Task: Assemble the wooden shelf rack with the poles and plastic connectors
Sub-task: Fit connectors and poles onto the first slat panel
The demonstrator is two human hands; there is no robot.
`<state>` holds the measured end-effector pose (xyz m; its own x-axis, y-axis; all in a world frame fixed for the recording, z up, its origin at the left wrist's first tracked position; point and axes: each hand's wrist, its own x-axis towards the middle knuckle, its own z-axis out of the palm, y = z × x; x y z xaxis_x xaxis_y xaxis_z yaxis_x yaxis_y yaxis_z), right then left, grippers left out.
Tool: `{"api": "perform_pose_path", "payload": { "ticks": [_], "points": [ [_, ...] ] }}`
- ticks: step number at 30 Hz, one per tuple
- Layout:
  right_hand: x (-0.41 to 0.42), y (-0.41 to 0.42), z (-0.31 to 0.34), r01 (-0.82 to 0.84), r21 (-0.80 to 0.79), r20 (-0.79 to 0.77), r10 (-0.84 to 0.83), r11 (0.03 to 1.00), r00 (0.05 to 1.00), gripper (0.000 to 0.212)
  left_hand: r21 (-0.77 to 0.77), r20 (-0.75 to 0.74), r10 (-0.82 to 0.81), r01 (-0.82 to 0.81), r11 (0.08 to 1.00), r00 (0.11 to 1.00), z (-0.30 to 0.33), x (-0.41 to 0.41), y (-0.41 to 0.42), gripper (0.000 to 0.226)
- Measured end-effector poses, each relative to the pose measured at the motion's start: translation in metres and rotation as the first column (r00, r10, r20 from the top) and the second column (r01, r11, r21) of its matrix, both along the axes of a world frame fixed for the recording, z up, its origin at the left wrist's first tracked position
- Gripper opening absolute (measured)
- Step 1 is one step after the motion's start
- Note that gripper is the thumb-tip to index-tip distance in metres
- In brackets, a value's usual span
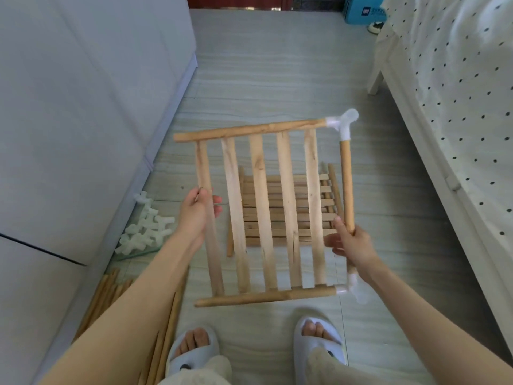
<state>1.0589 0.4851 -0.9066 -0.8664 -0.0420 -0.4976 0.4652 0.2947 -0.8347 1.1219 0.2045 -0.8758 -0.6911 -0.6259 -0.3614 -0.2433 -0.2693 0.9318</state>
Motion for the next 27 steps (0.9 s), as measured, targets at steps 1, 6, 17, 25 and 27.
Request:
{"api": "perform_pose_path", "payload": {
  "ticks": [1,6,17,25,27],
  "points": [
    [-0.002,0.001,-0.004,-0.027,0.039,0.039,0.026,0.999,0.999,0.029,-0.06,-0.007,-0.029,0.028,0.998,1.0,0.005,-0.004,0.002,0.02],
    [-0.013,0.002,0.005,-0.183,0.085,0.188,0.164,0.979,0.968,0.025,-0.549,-0.011,-0.365,0.299,0.781,0.931,0.042,-0.03,0.019,0.018],
    [0.016,-0.02,0.066,-0.221,0.441,-0.493,0.441,0.87,0.75,0.022,-0.785,0.515,-0.528,0.619,0.027,0.676,0.051,-0.035,0.079,0.027],
    [0.017,-0.024,0.049,-0.131,0.732,-0.497,0.655,0.669,0.569,0.029,-0.734,0.591,-0.543,0.678,-0.053,0.597,0.035,-0.031,0.092,0.026],
    [0.016,-0.025,0.048,-0.12,0.81,-0.435,0.726,0.574,0.533,0.032,-0.721,0.649,-0.471,0.68,-0.132,0.597,0.035,-0.031,0.085,0.027]
  ]
}}
